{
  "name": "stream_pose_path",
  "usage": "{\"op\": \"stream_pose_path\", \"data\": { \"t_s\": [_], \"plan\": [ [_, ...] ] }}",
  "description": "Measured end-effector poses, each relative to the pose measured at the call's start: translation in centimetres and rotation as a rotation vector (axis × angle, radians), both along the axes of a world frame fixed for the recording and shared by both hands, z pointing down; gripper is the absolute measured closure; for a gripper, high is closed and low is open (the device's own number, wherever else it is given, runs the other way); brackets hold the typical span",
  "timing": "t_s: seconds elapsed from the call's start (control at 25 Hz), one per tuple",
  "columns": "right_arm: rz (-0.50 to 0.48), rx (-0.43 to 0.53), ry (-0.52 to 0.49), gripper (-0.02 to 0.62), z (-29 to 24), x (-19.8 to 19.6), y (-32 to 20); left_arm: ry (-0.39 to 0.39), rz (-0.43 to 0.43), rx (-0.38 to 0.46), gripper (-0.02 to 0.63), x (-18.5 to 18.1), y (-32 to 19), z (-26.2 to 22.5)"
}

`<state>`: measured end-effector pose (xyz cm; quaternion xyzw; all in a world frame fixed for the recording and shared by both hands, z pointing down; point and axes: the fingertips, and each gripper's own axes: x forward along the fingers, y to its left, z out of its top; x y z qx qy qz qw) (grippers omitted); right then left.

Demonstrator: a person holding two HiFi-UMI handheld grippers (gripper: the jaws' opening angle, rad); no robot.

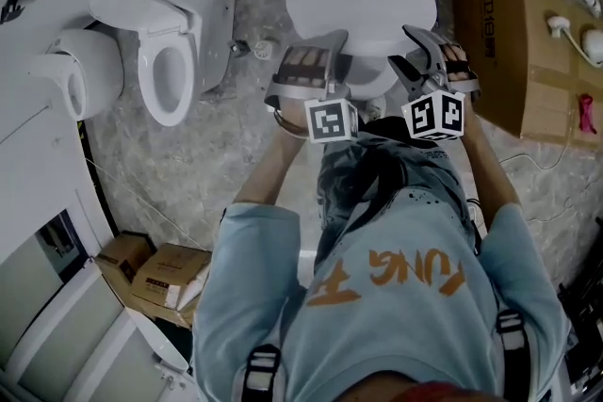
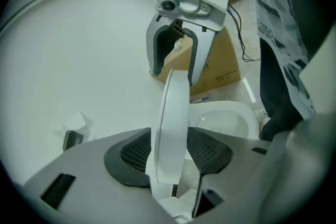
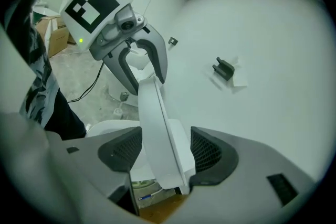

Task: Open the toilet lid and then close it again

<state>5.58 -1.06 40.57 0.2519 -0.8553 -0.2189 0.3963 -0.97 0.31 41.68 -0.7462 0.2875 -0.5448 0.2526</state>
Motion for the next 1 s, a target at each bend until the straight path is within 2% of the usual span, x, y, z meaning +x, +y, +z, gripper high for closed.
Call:
{"op": "stream_pose_path", "data": {
  "t_s": [0.16, 0.4, 0.56, 1.0],
  "plan": [
    [0.053, 0.018, -0.055, 0.295, -2.7, 0.1, -2.8, 0.001, 0.002, 0.087, 0.381, -0.3, -3.3, -2.9],
    [0.132, 0.075, -0.132, 0.36, -6.2, 0.0, -7.1, 0.082, -0.04, 0.139, 0.407, -0.5, -8.2, -6.6],
    [0.17, 0.107, -0.162, 0.379, -8.0, 0.2, -10.3, 0.121, -0.057, 0.168, 0.41, -0.3, -11.6, -8.4],
    [0.261, 0.162, -0.201, 0.445, -11.5, 0.5, -19.6, 0.255, -0.147, 0.156, 0.42, -0.1, -21.7, -11.9]
  ]
}}
